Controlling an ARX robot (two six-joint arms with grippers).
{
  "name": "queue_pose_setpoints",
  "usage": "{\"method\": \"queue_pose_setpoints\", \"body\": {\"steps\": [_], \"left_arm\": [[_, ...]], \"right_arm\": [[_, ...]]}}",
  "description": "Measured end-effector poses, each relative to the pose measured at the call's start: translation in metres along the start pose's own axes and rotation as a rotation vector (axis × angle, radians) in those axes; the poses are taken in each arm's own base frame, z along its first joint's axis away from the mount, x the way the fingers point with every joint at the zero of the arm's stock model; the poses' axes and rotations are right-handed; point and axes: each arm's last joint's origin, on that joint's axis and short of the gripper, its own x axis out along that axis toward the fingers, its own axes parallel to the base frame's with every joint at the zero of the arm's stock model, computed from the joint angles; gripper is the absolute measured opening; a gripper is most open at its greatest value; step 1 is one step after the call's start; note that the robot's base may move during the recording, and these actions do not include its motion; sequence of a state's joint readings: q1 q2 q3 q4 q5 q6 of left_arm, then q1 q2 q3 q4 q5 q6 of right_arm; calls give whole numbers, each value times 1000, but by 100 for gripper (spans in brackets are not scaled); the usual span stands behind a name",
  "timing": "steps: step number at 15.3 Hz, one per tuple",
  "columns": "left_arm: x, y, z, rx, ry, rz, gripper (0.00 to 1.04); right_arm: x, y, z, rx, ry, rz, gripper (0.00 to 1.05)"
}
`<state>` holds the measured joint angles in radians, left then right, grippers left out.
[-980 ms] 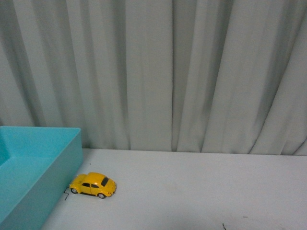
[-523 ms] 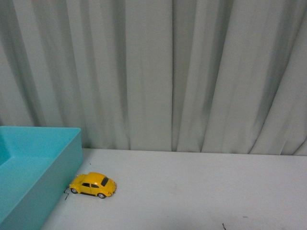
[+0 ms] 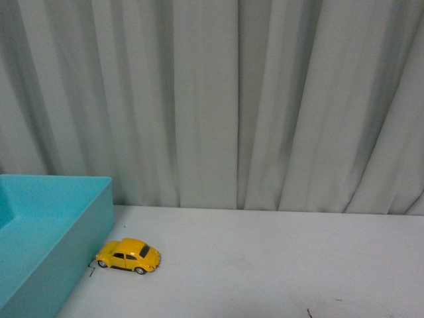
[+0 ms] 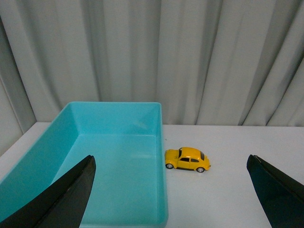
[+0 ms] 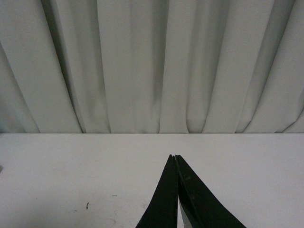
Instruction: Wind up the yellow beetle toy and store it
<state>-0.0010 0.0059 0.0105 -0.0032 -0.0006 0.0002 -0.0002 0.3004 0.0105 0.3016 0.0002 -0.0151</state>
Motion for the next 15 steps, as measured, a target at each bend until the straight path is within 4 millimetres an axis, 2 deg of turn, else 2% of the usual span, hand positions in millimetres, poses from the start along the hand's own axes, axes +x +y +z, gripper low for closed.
{"method": "queue_pose_setpoints", "body": {"steps": [6,8,9,12,14,15], "left_arm": [[0,0,0,0,0,0,98],[0,0,0,0,0,0,98],[0,0,0,0,0,0,98],[0,0,0,0,0,0,98],[0,0,0,0,0,-1,98],[0,0,0,0,0,0,98]], "right_arm": [[-8,0,0,0,-1,0,2],[-17,0,-7,0,51,2,2],[-19,0,-1,1,-10,1,2],[-19,0,-3,0,6,0,2],[-19,0,-3,0,7,0,17],[-19,0,-3,0,7,0,30]]}}
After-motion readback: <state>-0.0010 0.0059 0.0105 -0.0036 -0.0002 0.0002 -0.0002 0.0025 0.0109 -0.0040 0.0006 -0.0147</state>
